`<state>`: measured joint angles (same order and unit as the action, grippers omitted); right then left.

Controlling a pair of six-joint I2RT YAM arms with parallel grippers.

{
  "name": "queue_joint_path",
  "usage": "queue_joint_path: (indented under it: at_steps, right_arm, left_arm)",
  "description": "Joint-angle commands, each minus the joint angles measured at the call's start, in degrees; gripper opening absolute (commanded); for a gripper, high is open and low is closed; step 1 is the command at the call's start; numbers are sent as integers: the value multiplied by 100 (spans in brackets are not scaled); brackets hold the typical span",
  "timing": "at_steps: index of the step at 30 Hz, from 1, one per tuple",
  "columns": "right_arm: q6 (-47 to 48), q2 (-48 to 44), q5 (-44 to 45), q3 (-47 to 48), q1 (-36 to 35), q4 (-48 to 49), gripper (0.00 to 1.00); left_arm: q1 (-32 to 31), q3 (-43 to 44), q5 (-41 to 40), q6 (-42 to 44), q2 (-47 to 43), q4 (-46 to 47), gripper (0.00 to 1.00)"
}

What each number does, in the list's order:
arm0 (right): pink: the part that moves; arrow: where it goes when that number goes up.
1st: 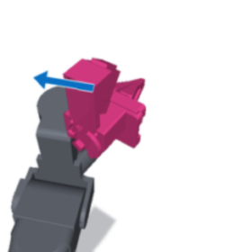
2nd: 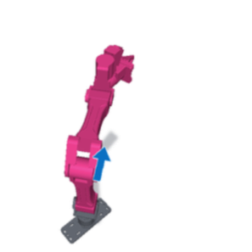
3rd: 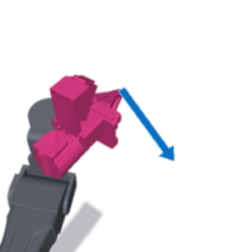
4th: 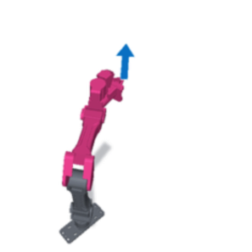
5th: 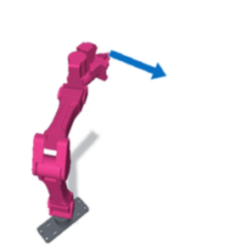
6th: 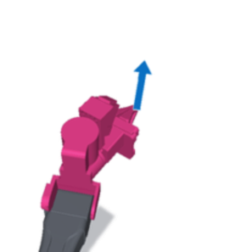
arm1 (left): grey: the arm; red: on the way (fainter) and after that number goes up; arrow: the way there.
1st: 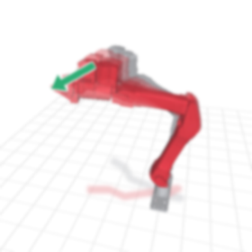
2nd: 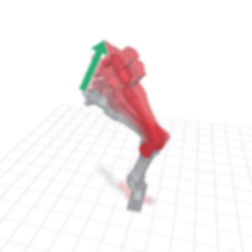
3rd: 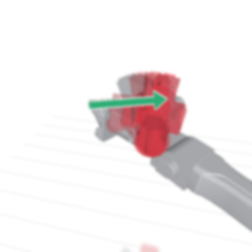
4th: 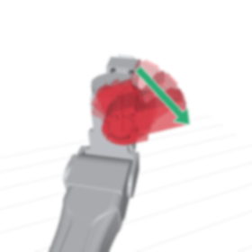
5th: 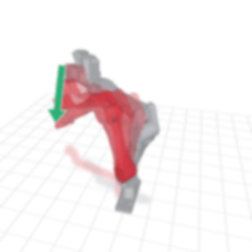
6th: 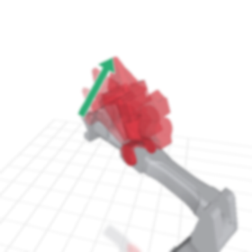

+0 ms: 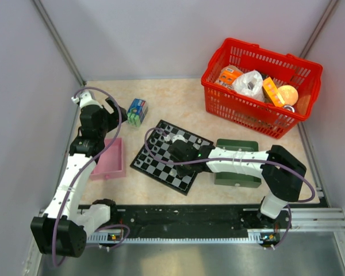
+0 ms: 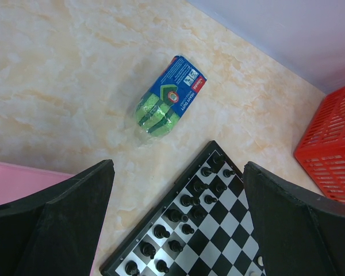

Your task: Set up the chess pieces on the board

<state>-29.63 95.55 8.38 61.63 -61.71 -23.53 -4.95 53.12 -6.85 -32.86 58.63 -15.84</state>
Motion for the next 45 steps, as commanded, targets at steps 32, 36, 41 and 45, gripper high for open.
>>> queue_joint_path:
  at_steps: [32,36,41,45]
  right_arm:
    - [124,306,-100,315,-95,-90,17]
    - [124,245,-126,315,-95,-117,24]
    - [176,184,-144,411,-95,-187,28]
    - [255,17,-117,543,-87,-205,30]
  left_arm:
    - [29,14,44,8,-18,327,99]
    - [29,14,26,17,-18,318,99]
    - [29,5,17,25,-18,300,99]
    - [29,-12,0,34,-36,292,99]
